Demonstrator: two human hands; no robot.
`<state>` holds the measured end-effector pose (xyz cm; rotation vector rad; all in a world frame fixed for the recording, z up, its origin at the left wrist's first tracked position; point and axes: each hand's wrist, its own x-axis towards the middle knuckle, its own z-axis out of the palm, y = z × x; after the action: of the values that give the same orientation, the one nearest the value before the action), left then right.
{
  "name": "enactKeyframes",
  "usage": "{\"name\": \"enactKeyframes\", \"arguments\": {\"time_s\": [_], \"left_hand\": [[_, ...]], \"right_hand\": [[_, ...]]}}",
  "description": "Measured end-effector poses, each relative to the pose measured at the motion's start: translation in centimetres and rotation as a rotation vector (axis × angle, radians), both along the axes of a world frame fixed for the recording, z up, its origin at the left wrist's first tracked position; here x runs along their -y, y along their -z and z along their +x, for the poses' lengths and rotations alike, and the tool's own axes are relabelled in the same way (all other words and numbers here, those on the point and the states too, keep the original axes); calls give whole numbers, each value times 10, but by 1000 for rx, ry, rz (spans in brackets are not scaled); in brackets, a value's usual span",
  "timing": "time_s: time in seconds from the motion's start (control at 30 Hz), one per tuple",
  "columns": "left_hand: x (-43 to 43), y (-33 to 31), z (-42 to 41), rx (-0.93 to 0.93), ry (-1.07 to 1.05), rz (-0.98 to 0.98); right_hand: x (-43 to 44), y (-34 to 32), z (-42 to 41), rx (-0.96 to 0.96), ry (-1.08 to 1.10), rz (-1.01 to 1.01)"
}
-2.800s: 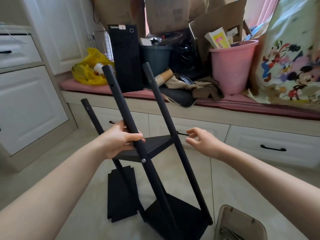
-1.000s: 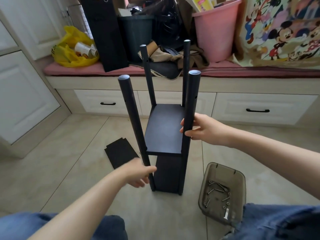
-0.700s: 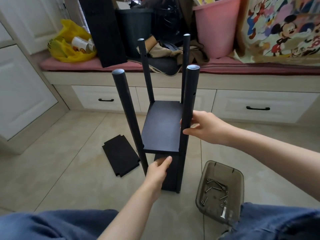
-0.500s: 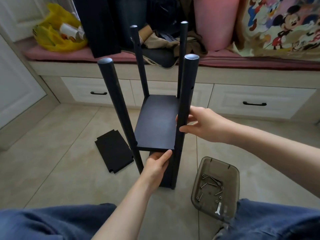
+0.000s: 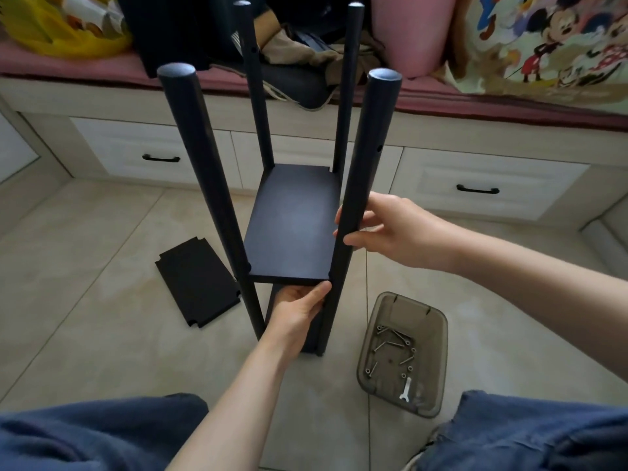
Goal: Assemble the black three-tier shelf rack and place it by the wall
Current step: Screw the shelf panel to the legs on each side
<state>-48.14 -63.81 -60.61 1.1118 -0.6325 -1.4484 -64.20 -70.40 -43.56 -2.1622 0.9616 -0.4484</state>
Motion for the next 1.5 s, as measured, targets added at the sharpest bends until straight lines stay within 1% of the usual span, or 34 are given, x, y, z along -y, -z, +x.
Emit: {"name": "enactKeyframes", "arguments": {"time_s": [0.2, 0.43, 0.73, 0.93, 1.03, 1.13, 1.23, 1.3, 1.33, 1.43, 1.5], "left_hand": [[2, 0, -1, -8, 5, -22], [2, 1, -1, 111, -36, -29], [-2, 2, 1, 97, -12, -37], [-2, 4, -2, 111, -16, -13], [-1, 4, -3, 107, -20, -7], [-2, 3, -5, 107, 0, -18], [-2, 3, -6, 114, 9, -36], [-1, 3, -6, 112, -5, -31], [-1, 3, -6, 109, -15, -28], [0, 4, -6, 90, -40, -22], [1, 4, -8, 88, -46, -20]], "right_hand": [[-2, 1, -2, 54, 23, 25], [-4, 9, 1, 111, 38, 25], [-10, 16, 3, 130, 58, 90], [-10, 30, -2, 147, 145, 119], [-8, 37, -6, 229, 170, 200], [2, 44, -18, 262, 173, 326], [14, 70, -39, 339, 234, 469], [17, 105, -54, 397, 354, 576], [17, 125, -61, 392, 423, 627], [6, 190, -77, 251, 583, 762], [-3, 229, -85, 133, 664, 798]]}}
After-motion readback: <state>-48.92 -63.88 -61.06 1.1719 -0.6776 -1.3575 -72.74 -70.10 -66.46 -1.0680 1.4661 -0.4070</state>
